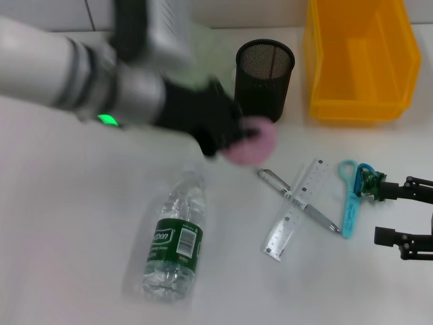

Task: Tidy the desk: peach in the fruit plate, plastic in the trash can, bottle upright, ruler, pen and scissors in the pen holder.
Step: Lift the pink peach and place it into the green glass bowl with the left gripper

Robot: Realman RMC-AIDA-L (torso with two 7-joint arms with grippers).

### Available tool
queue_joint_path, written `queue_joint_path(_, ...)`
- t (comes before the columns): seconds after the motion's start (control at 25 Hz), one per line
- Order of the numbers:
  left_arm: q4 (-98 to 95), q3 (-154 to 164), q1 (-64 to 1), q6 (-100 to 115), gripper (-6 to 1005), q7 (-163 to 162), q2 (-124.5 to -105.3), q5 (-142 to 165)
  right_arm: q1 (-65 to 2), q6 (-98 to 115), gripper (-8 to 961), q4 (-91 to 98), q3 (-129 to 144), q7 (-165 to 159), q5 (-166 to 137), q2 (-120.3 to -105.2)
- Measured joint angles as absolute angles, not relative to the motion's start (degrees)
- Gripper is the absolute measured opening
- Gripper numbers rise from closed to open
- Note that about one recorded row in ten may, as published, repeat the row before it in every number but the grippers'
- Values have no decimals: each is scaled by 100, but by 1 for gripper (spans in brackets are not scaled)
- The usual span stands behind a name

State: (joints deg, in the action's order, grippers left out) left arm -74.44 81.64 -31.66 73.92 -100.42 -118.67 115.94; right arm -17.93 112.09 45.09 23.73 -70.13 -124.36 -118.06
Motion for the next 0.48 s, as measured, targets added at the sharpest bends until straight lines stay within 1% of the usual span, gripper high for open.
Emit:
queue_joint_path(0.28,-7061,6917,-3128,6903,73,-9846,-11862,11054,-1837,11194,823,4484,2373,-7014,-12437,-11813)
queue_joint_path(0.36,-5539,6039,-3637,6128,49,-9511,-11780,10996,-1853,11200,822,4485,2373,-7017,-12437,-11813)
queue_joint_path(0.44,-5539,6039,-3637,6128,66,-9511,-11780,10996,-1867,11223,822,4499,2373,-7036,-12437,-11813)
queue_joint_path(0.48,-5207,5891,-3756,5986,75,-9416,-11767,11014,-1876,11230,822,4503,2373,-7065,-12437,-11813)
